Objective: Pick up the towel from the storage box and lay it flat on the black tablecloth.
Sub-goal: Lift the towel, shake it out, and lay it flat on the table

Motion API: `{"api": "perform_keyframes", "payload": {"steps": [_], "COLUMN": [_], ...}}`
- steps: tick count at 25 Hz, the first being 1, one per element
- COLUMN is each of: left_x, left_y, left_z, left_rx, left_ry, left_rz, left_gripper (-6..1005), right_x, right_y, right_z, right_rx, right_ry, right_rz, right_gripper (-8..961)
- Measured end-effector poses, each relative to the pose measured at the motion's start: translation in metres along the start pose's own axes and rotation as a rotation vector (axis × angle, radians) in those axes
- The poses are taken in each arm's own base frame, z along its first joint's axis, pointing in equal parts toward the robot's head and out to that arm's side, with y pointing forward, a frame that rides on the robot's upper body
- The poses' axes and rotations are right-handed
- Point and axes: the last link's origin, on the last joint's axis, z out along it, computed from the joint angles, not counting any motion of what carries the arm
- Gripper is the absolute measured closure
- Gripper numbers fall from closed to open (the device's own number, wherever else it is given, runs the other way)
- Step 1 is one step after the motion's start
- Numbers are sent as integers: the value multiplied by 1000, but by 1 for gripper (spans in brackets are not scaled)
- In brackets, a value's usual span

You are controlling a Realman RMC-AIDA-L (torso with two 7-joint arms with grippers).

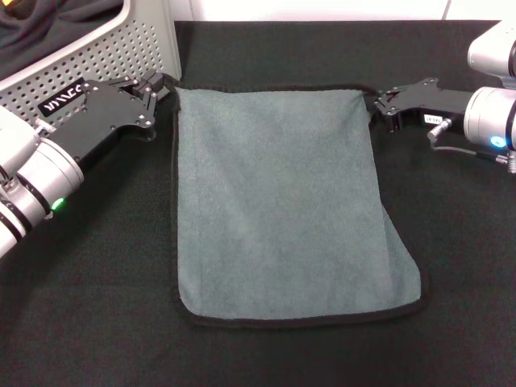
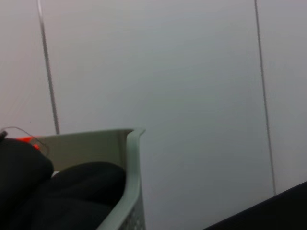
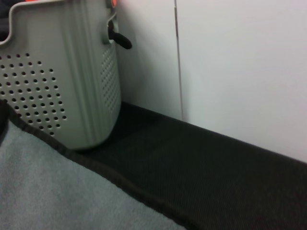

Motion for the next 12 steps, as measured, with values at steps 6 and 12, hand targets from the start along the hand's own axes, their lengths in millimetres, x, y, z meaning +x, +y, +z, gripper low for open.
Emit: {"api": "perform_keyframes", "payload": {"steps": [6,12], "left_x": [-1,-4], "left_y": [-1,1], "left_z": [0,0], "left_rx": [25,22], "left_ry": [3,-5], "left_rz": [15,50], "left_gripper": [986,985], "right_x": [-12,-18], "right_y": [0,-2], "right_z": [6,11], "right_rx": [2,27], "right_ry": [-14,4], "right_rz": [-25,-54], "right_gripper": [816,812]}}
